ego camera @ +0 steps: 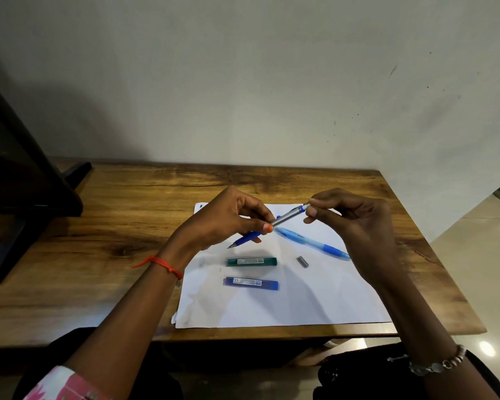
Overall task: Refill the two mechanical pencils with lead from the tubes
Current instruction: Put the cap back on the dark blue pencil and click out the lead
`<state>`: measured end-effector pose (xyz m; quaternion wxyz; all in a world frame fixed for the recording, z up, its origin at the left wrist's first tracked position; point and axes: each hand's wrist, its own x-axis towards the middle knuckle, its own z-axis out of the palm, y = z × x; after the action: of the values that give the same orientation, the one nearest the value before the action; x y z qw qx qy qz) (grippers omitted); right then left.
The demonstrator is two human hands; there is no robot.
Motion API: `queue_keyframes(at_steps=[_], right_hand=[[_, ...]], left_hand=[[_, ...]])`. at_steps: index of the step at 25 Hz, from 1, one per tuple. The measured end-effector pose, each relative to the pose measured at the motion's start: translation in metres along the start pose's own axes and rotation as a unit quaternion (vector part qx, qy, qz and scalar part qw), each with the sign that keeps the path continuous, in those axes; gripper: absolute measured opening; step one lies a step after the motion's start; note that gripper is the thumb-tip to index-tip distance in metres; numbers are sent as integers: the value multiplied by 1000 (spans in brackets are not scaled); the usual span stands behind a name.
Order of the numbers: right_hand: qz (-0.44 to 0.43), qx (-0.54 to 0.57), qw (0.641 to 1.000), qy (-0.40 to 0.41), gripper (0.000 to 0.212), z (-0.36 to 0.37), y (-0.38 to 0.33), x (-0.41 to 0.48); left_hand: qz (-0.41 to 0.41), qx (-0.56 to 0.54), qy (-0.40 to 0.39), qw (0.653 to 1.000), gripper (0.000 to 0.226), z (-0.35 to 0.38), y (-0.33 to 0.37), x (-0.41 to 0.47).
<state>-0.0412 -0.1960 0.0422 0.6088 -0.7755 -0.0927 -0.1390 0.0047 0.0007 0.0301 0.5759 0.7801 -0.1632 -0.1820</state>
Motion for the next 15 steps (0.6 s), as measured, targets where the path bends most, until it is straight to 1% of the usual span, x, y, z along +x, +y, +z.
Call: queue_keyframes(at_steps=[2, 4, 5, 6, 7, 8, 9, 10, 11, 12, 15], right_hand=[[26, 26, 999, 7, 14, -1, -1, 0], [71, 70, 995, 13, 22, -5, 0, 1], [98, 78, 992, 10, 26, -8, 1, 2], [128, 55, 990, -2, 26, -9, 1, 2], [154, -15, 988, -28, 23, -10, 3, 2], [170, -124, 975, -70, 20, -9, 6, 2], [176, -237, 948, -118, 21, -7, 10, 1], [170, -324, 917, -160, 24, -3, 14, 0], [164, -374, 892, -193, 25, 1, 18, 0], [163, -392, 880, -215, 24, 4, 22, -1], [168, -385, 877, -233, 19, 9, 28, -2]], left_hand=[[-3, -5, -2, 1000, 13, 0, 1, 0], [-6, -6, 2, 1000, 14, 0, 1, 1], [-6, -5, 5, 1000, 14, 0, 2, 1], [-6, -4, 9, 1000, 15, -1, 2, 1], [-5, -1, 13, 1000, 15, -1, 2, 1], [-4, 4, 17, 1000, 15, -2, 2, 1], [-2, 7, 20, 1000, 14, -3, 2, 1], [1, 8, 23, 1000, 14, -3, 2, 2], [3, 8, 24, 1000, 14, -4, 2, 2], [4, 10, 25, 1000, 14, -4, 2, 2], [-1, 22, 24, 999, 14, -4, 2, 1]])
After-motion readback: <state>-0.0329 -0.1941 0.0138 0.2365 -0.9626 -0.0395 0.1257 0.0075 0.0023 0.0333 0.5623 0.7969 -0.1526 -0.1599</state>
